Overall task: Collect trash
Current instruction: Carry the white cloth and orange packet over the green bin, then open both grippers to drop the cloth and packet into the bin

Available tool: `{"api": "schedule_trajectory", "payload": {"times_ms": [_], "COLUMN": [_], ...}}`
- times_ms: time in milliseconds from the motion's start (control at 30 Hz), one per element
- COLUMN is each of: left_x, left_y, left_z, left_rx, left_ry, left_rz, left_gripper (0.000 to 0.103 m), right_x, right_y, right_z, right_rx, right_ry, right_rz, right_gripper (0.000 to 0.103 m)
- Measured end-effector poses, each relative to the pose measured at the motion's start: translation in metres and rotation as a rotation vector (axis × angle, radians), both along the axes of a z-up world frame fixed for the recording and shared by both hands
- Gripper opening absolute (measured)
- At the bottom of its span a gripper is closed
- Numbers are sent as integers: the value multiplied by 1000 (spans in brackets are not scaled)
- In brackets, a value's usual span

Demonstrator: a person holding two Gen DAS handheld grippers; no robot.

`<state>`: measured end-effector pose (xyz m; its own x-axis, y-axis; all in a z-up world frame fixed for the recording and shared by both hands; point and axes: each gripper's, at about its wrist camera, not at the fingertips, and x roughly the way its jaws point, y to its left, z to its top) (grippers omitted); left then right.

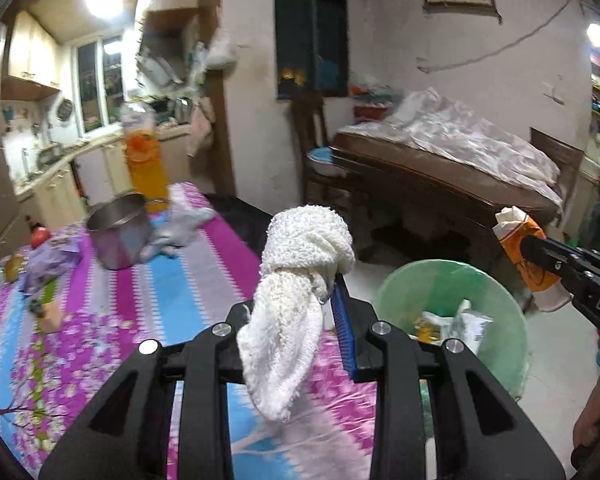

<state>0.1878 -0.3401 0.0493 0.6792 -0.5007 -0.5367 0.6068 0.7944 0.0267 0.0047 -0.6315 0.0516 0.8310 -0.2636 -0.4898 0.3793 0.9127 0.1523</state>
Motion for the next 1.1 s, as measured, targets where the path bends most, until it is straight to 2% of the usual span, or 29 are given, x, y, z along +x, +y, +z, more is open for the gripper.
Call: {"api": "schedule_trajectory", "payload": {"times_ms": [300,500,767,1100], "left_x": [7,6,12,19], "left_y": [-77,-111,-128,-143], "left_z": [-33,-50,-66,-76], "left_rx": [102,156,188,211], "left_ry": [110,148,196,239], "left_rz": [-144,-187,-200,-207], "left_gripper": [29,29,28,28], "right_x": [17,26,34,40], "right_y": [-51,-76,-96,-93], "right_z": [-37,-62,-87,-98], "right_rx": [108,172,209,216], "right_ry": [122,188,238,249], "right_rz": [-27,-41,-33,-21], "right_gripper": [6,6,6,6]}}
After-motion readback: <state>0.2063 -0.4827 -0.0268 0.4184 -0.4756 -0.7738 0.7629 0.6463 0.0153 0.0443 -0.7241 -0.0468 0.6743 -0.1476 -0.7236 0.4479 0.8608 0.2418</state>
